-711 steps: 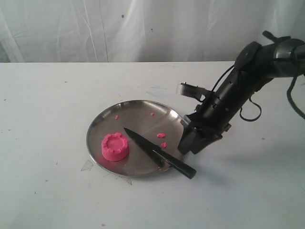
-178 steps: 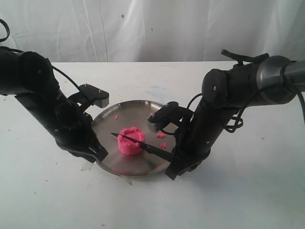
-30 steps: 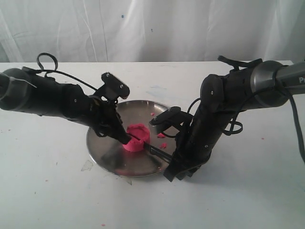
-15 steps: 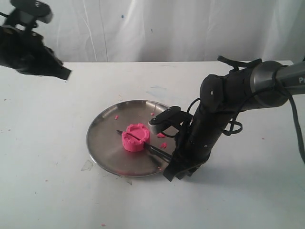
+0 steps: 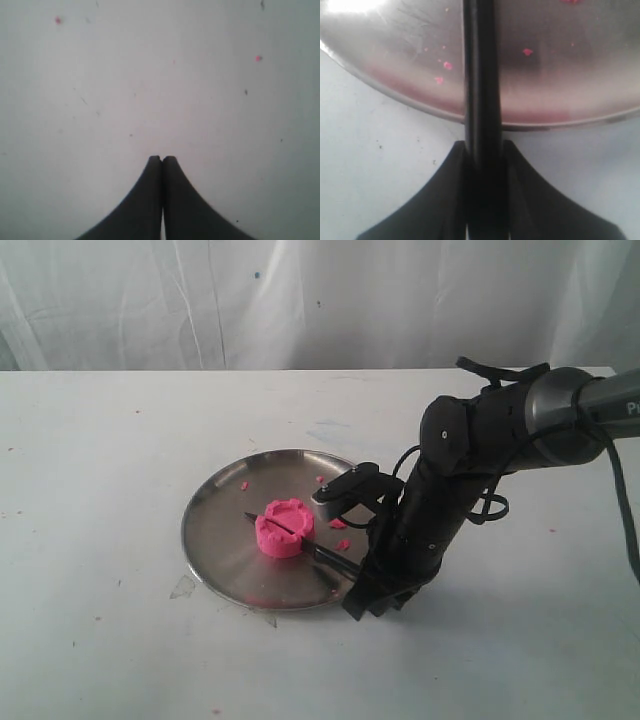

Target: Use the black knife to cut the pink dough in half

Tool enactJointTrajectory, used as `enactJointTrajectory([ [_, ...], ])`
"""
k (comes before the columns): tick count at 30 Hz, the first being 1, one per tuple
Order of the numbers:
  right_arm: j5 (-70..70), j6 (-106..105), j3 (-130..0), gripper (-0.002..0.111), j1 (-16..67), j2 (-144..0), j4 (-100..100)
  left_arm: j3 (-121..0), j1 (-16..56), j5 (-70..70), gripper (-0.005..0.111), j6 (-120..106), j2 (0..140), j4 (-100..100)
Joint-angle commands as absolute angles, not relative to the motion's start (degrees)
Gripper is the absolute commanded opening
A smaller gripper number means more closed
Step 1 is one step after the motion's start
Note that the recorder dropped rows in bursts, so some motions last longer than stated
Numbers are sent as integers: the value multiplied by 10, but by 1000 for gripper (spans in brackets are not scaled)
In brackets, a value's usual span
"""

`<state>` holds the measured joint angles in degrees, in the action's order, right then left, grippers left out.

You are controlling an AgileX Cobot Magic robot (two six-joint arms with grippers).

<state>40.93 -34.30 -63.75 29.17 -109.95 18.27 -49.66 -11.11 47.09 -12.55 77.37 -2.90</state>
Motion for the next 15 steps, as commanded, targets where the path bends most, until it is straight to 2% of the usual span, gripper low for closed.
enactJointTrajectory([
  [1, 412, -343, -640, 0, 291, -1096, 185, -385, -113, 360, 0, -85, 773, -30],
  [4, 412, -343, -640, 0, 291, -1096, 185, -341, -113, 295, 0, -37, 773, -53],
  [6, 412, -343, -640, 0, 291, -1096, 185, -338, -113, 268, 0, -31, 773, -167],
  [8, 412, -343, -640, 0, 292, -1096, 185, -338, -113, 260, 0, -37, 773, -262],
  [15, 417, -343, -640, 0, 331, -1096, 177, -370, -113, 267, 0, -122, 773, -407],
])
